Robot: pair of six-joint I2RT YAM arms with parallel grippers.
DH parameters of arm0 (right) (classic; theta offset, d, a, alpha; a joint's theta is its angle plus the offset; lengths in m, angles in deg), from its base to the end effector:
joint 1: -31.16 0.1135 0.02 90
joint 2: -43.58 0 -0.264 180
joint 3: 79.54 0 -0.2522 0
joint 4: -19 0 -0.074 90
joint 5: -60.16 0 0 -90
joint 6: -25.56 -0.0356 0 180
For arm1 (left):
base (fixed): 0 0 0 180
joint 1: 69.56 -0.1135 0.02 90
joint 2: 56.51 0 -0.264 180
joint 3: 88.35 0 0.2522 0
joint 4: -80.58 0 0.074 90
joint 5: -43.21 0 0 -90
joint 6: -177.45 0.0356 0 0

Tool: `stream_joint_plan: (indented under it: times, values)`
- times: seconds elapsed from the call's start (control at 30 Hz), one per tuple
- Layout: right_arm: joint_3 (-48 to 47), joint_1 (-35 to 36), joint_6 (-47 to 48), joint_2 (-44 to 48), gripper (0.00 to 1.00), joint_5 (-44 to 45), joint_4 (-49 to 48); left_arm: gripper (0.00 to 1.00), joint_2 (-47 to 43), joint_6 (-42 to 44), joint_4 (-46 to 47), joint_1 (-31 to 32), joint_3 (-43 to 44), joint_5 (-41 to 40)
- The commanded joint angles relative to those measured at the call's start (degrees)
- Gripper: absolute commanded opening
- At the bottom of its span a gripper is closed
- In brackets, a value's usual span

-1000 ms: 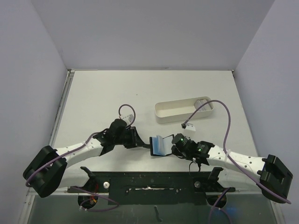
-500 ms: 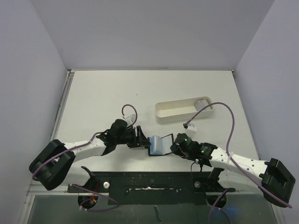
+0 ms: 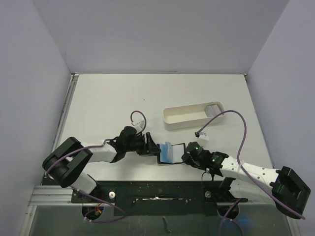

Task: Put the credit cards into the card holder
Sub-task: Open the card holder at the center of the board.

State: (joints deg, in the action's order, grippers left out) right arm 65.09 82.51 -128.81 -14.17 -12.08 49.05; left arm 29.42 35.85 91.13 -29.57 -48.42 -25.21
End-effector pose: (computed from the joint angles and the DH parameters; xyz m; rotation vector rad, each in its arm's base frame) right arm 0.1197 0.1323 0.1552 0.4141 2.4606 0.5105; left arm 0.1936 -0.1795 0.1333 -0.0083 2.4595 -1.2299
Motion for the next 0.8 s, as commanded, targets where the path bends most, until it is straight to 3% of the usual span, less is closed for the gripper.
stream_joint_plan:
  times: [0.0,0.4,0.77]
  values:
    - [0.2,-0.3,0.1,0.5,0.09,0.0,-2.2,0.52,2.7,-3.6,13.9,-0.3,-1.4,4.0]
    - [0.3,-0.2,0.0,0.7,0.09,-0.5,-2.8,0.52,7.1,-9.0,26.4,-0.3,-2.7,8.4]
    - [0.0,-0.1,0.1,0.5,0.09,-0.6,-2.9,0.46,10.0,-9.5,27.6,-0.2,-1.9,8.2]
